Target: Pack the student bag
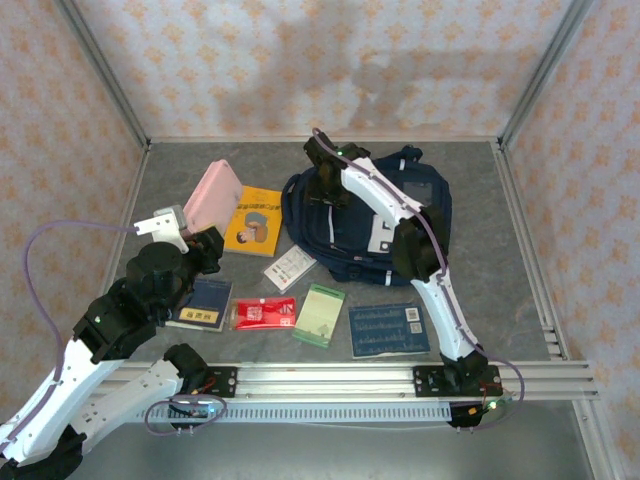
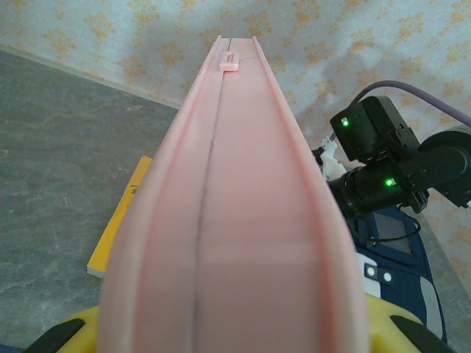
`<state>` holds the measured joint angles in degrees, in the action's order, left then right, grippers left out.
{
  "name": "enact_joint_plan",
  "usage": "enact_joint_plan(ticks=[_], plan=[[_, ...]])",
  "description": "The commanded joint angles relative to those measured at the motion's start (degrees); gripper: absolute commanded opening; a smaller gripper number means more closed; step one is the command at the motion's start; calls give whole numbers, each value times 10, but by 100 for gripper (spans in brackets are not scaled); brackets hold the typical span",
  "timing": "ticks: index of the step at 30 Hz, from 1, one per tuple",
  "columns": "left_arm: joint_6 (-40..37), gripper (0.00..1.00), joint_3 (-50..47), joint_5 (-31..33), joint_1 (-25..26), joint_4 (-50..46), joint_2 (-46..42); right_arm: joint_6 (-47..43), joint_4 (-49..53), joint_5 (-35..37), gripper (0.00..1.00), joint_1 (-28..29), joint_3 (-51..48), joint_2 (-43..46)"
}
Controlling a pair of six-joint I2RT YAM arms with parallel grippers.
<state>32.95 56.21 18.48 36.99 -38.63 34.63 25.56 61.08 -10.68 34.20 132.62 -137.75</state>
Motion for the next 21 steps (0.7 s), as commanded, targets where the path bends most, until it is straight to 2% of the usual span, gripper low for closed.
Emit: enact_joint_plan(ticks=[1, 3, 7, 10, 12, 15, 18, 21], plan=[[0, 14, 7, 14, -5, 11, -2, -16, 31, -7, 71, 12, 2, -9], [2, 14, 5, 14, -5, 11, -3, -28, 50, 2, 71, 17, 14, -24], [2, 14, -1, 15, -5, 11, -3, -69, 131, 81, 64, 37, 66, -71], [2, 14, -7, 15, -5, 16, -1, -82, 152, 100, 50, 43, 58, -79], [1, 14, -10, 14, -5, 19, 1, -92, 156, 109, 32, 43, 57, -70], [-1, 14, -11, 11, -6, 24, 9, -117, 144, 124, 15, 42, 63, -30], [-6, 13, -6, 4, -7, 27, 21, -136, 146, 134, 2, 38, 72, 9], [-10, 13, -4, -1, -8, 28, 33, -145, 135, 110, 0, 28, 44, 59]])
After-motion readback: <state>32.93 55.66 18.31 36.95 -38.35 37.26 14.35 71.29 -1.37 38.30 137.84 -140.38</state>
